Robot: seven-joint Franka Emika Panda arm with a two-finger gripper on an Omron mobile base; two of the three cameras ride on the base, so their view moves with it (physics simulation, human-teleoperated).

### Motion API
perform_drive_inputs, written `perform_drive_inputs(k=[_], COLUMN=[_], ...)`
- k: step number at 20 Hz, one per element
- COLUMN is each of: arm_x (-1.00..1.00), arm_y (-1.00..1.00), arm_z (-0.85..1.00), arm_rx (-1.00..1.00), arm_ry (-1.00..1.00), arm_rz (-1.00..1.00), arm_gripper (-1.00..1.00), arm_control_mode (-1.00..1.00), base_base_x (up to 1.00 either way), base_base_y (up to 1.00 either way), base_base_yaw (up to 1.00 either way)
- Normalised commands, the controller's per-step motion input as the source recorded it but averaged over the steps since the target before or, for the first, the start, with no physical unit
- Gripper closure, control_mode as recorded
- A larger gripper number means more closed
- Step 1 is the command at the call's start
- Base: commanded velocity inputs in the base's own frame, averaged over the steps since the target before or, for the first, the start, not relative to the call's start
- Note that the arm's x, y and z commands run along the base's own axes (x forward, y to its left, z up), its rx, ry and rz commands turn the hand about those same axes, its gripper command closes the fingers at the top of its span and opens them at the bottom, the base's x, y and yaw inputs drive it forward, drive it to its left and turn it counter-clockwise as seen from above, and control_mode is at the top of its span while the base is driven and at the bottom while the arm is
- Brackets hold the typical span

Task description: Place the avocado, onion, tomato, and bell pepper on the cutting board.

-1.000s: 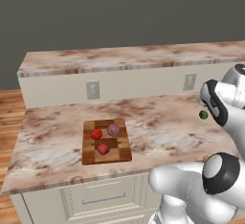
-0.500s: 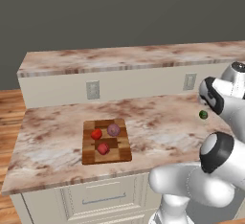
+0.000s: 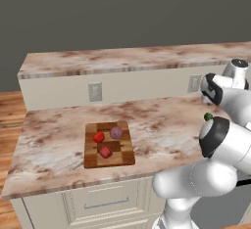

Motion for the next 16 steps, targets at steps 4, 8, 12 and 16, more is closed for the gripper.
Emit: perform_drive_inputs(k=[4,8,12,16], arm_x=[0.13,0.15,0.21,0.24], arm_y=[-0.12,-0.2,-0.18,-0.07], arm_z=[-0.23,-0.3,-0.22,-0.08], arm_rx=[0.0,0.0,0.0,0.0], arm_ry=[0.0,0.0,0.0,0.01], arm_rz=[0.0,0.0,0.0,0.0], arm_gripper=[-1.0,-1.0,-1.0,-1.0], arm_control_mode=[-1.0,-1.0,-1.0,-1.0], base_base_x=[0.0,0.0,0.0,0.0], base_base_y=[0.0,0.0,0.0,0.0], base_base_yaw=[0.0,0.0,0.0,0.0])
